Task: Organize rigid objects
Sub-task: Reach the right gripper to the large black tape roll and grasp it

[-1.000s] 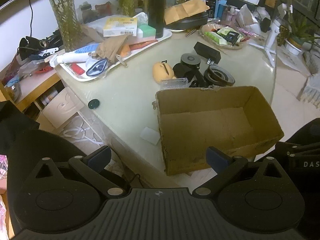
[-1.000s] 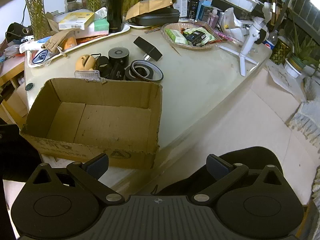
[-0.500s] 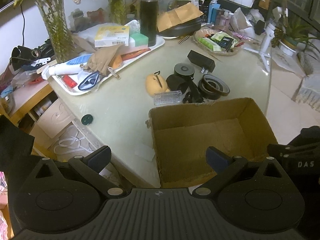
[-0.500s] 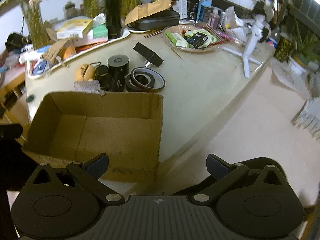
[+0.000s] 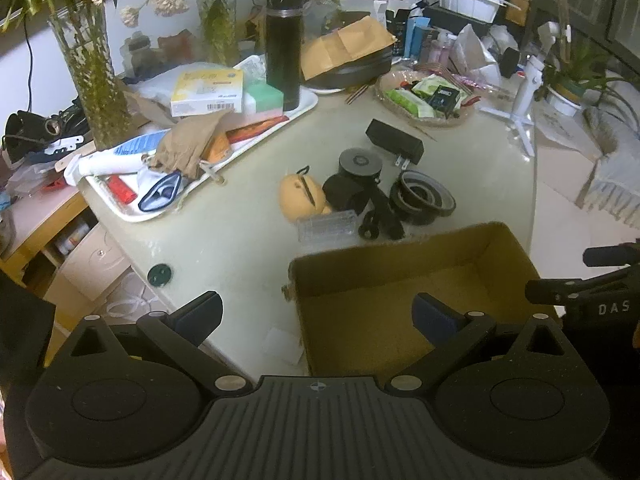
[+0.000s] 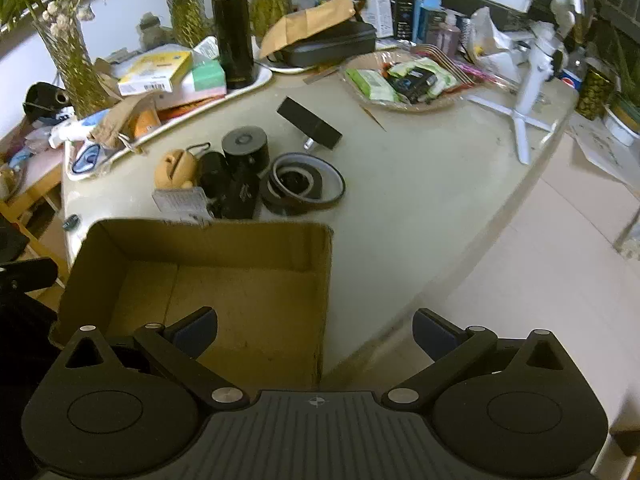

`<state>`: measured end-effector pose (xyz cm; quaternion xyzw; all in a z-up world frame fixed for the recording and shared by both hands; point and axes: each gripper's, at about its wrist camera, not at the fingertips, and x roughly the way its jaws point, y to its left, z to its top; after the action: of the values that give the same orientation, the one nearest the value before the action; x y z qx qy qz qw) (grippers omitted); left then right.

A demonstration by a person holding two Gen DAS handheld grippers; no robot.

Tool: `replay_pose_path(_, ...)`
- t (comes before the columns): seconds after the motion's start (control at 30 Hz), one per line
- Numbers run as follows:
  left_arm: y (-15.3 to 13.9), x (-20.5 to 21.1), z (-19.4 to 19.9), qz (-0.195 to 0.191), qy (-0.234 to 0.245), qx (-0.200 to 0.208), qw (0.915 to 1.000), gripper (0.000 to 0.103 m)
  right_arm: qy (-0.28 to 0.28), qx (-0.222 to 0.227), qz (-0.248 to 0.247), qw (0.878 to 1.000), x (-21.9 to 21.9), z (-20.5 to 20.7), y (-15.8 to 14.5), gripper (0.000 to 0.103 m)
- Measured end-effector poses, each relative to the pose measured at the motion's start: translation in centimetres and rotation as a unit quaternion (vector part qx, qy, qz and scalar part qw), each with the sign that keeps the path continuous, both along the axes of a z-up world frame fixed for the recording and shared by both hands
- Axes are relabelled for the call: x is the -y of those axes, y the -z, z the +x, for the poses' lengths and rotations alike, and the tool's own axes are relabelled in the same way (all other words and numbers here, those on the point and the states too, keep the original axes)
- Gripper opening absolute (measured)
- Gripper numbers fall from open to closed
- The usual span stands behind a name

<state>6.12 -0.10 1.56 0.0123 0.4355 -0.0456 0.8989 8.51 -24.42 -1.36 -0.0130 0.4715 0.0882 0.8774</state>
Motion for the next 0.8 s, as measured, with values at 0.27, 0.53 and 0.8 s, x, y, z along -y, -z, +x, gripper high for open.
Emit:
replay_pose_path(0.27,0.4,-0.6,2.5,-0.002,0.002,0.005,1.0,0.103,0.003,-0.004,0.067,0.998,1.4,3.2,-0.1,0.103)
replay_pose_path(0.53,0.8,-0.7,4.6,0.006,0.017,0.032,0.9993,0.103,-0.022,0.009,0.085,0.996,1.5,6.7,0.2,0.103)
replay_pose_path(0.8,2.0,-1.1,6.0,-0.014,0.029,0.04,0.9987,0.103,-0.048,0.005,0.092,0.995,0.6,10.8,2.1,0.103)
